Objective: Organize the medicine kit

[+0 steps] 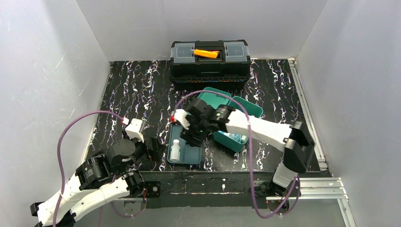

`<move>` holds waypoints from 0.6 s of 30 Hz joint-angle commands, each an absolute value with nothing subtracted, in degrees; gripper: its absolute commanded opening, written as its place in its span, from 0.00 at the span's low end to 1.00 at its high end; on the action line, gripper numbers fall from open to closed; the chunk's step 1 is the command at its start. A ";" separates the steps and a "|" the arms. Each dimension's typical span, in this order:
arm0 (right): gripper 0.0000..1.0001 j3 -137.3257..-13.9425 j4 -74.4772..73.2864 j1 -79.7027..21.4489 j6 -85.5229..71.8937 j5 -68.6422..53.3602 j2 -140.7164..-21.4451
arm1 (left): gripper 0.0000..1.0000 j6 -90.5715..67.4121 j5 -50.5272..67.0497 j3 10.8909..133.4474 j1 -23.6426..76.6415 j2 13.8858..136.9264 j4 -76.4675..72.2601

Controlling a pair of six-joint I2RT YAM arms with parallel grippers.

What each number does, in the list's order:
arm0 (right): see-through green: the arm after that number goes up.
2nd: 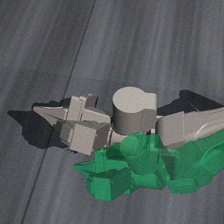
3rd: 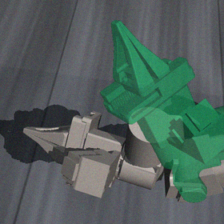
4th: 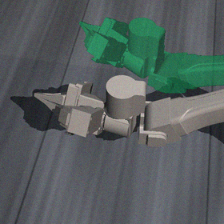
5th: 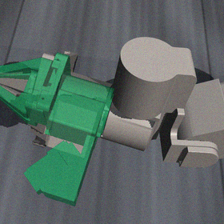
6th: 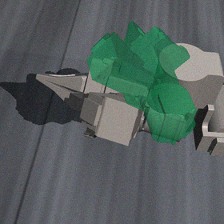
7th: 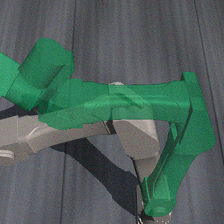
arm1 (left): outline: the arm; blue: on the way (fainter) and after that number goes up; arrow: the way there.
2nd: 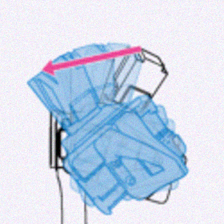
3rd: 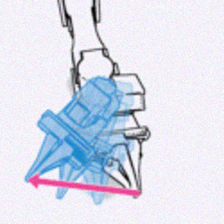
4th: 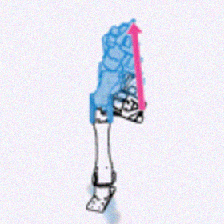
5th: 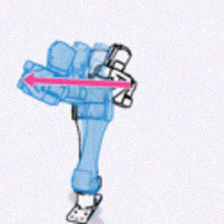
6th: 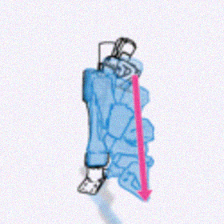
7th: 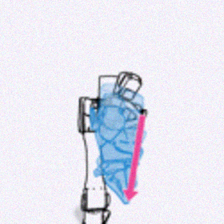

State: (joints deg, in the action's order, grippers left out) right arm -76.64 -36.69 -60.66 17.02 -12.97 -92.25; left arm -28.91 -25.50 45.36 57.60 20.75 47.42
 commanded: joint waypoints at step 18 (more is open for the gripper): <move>0.64 -83.96 -26.96 -66.84 -36.16 15.84 -108.57 | 0.99 -32.64 -33.09 46.83 57.51 14.46 51.47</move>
State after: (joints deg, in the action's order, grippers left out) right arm -84.47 -28.27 -65.80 -25.89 9.04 -107.42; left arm -31.75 -30.85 45.47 57.58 14.50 50.43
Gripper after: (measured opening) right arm 0.644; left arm 0.992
